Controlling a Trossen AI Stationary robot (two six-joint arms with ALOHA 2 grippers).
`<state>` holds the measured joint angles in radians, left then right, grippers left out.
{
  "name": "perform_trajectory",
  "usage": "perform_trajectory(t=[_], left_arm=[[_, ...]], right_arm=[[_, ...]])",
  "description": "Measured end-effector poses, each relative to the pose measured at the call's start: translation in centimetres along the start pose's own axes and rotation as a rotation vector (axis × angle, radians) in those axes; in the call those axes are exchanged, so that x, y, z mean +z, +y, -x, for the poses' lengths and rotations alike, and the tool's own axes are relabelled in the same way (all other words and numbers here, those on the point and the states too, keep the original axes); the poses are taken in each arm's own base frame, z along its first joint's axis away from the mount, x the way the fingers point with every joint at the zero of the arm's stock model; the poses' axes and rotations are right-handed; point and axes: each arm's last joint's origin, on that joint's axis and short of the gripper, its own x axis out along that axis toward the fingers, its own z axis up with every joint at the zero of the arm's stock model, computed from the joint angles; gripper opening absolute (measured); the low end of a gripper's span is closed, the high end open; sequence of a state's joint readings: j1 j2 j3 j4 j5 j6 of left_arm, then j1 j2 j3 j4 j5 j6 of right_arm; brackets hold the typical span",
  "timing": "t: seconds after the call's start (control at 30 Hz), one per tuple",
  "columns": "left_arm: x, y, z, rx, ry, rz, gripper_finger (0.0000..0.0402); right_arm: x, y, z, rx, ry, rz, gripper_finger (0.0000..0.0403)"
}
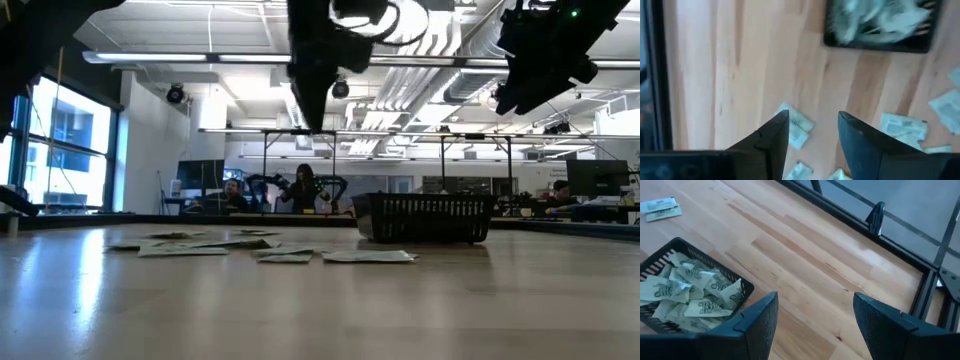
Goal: Pick and place Stevia / Truvia into bins
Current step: Put the green stevia packet into the black bin
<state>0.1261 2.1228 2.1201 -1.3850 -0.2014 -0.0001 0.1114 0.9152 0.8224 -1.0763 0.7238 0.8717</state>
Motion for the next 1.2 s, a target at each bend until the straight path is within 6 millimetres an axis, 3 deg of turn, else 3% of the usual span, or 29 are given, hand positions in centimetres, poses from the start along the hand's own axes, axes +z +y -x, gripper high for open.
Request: perform_trajectory(t=[0.2, 0.33, 0.53, 0.73, 0.93, 1.2], left_arm=[[-3.1, 0.7, 0.5, 0.042, 0.069, 0.191, 0.0180], [-6.5, 0.5, -0.2, 0.063, 0.107, 0.242, 0.0175], [-13.7, 0.1, -3.1, -0.082, 0.109, 0.267, 0.0176], [-18.3, -0.4, -6.2, -0.090, -0.106, 0.153, 0.0177], [-20.8, 0.7, -9.7, -0.063, -0.051, 0.158, 0.0177], [-21.0, 3.0, -11.1, -0.062, -0.136, 0.125, 0.0177]], right_arm=[[-0.1, 0.0, -0.1, -0.013, -0.008, 0.004, 0.0249], [-0.6, 0.0, -0.5, -0.019, 0.006, 0.010, 0.0249], [-1.7, 0.2, -1.5, 0.006, 0.052, 0.012, 0.0249], [-1.6, 0.5, -1.7, 0.023, 0.028, 0.025, 0.0249], [-0.8, 0.7, -2.1, 0.058, 0.009, -0.021, 0.0249], [-0.2, 0.6, -2.5, 0.082, 0.009, -0.084, 0.0249]])
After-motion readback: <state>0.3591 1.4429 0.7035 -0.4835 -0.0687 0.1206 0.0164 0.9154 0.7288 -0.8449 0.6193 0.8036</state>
